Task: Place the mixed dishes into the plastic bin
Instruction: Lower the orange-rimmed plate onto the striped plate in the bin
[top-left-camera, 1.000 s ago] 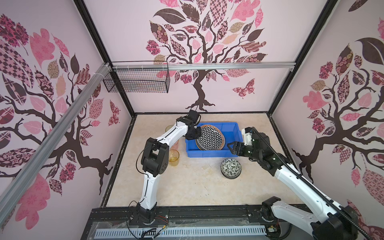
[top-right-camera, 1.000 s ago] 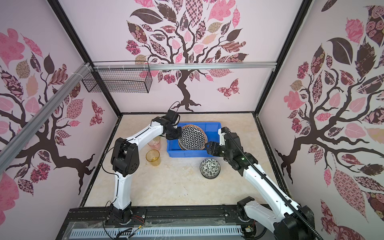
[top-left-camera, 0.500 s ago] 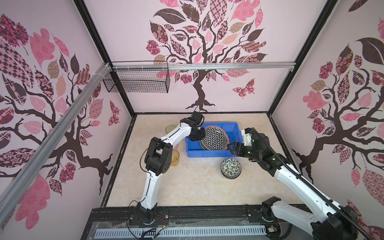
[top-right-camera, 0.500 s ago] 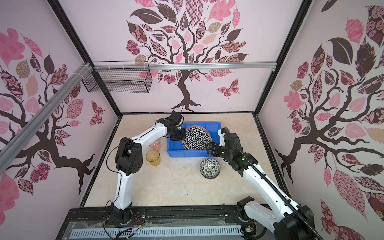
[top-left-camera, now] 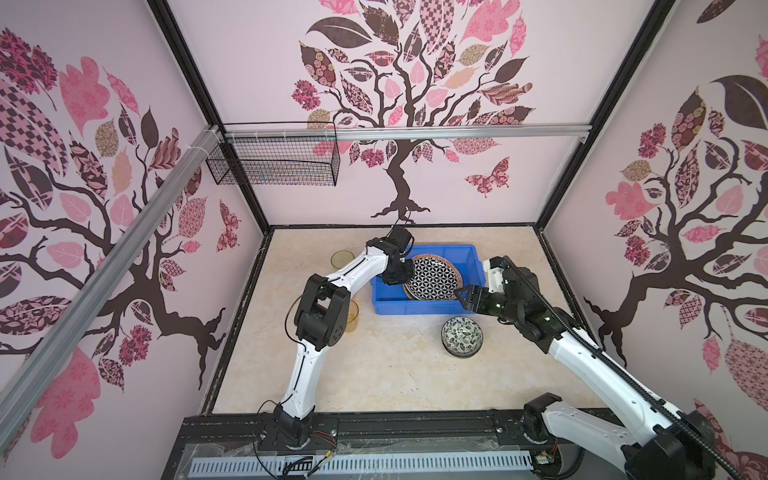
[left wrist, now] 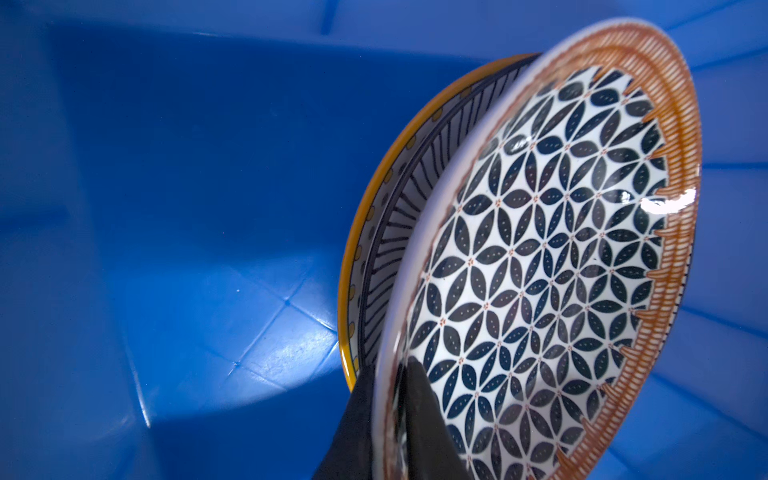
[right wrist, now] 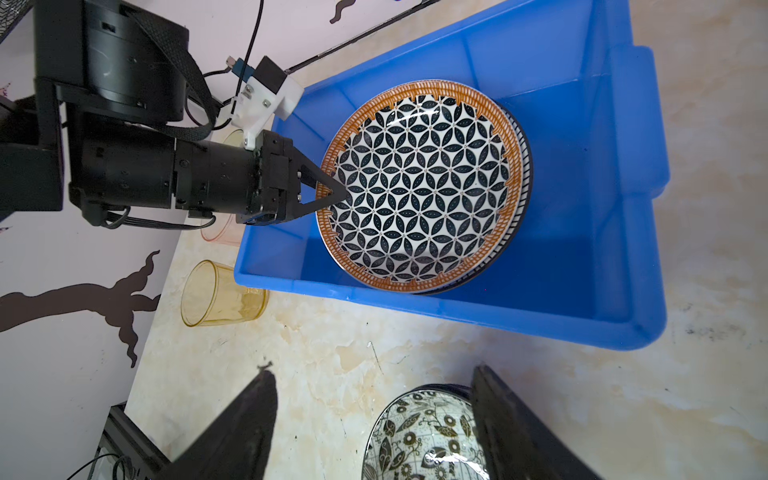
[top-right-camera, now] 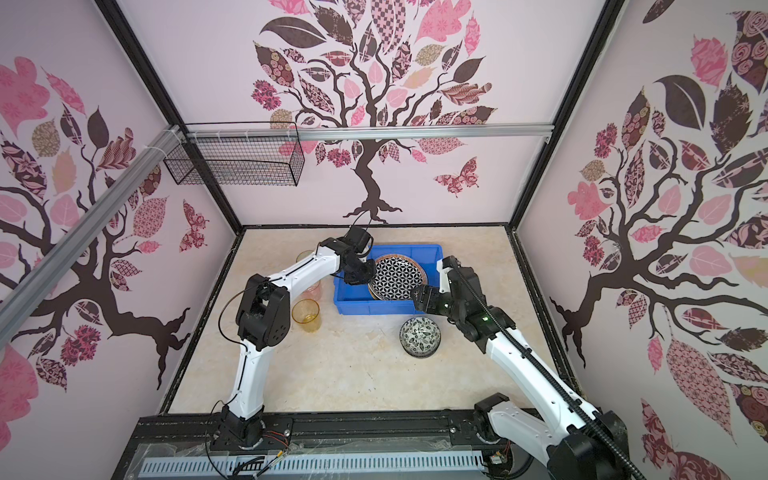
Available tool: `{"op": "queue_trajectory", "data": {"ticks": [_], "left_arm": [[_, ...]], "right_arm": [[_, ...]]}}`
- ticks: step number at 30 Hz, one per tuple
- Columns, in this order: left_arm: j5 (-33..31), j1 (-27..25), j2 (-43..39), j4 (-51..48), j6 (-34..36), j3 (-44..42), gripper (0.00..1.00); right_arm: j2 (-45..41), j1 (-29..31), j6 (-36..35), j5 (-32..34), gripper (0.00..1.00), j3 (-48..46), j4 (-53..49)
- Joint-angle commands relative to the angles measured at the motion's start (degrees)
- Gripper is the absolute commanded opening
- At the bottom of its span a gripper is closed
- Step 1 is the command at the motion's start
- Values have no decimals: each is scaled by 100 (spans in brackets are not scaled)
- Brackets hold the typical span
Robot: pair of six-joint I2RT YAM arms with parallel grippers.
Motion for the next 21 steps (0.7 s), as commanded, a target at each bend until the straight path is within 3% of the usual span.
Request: {"op": "queue_trajectory", "data": {"ticks": [1, 21], "left_arm": [[-189, -34, 60, -278, 163, 55, 15], [-130, -35, -261, -361, 228, 14, 19]], "right_arm": [[-83, -30, 27, -75, 76, 6, 41], [-181, -22, 16, -228, 76, -100, -46]]}}
